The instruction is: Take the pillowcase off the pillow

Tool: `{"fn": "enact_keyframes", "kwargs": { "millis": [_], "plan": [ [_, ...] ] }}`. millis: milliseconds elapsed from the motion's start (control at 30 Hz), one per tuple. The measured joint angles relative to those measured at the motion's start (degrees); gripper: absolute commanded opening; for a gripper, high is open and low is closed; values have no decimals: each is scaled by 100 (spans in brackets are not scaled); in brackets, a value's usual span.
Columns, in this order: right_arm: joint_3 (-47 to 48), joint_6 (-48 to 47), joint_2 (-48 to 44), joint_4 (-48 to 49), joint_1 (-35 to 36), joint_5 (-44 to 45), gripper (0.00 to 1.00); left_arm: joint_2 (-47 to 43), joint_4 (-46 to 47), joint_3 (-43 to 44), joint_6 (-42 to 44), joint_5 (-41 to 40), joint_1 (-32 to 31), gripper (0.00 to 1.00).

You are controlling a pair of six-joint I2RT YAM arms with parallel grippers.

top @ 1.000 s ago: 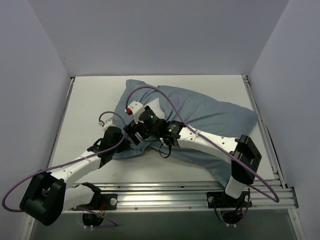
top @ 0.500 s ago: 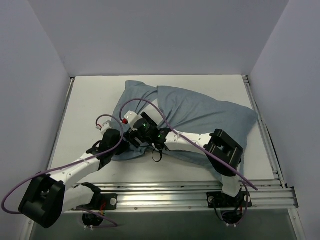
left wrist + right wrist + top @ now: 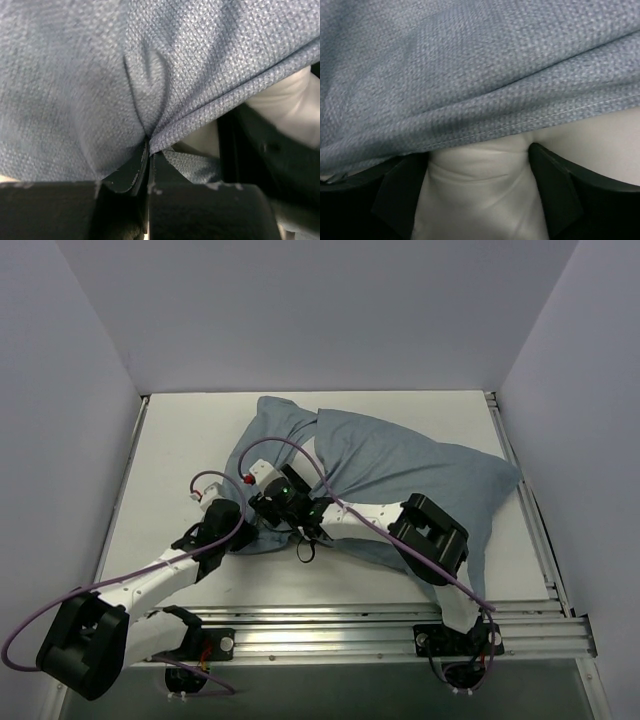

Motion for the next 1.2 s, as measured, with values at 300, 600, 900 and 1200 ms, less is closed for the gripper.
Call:
{"fn": "enact_keyframes", "kwargs": {
  "millis": [300, 600, 900, 1200],
  "plan": [
    [52, 623, 33, 57, -234, 417, 0, 0, -55, 0, 0, 2, 0, 2],
    [-1268, 1486, -1292, 398, -798, -525, 0, -17, 138, 66, -31, 184, -20, 2],
    [-2015, 1910, -2210, 518, -1248, -1773, 0, -164, -105, 310, 0, 240, -22, 2],
    [-2297, 2035, -2621, 470, -1757, -3062, 0, -420, -92, 348, 22, 238, -17, 2]
  ]
}}
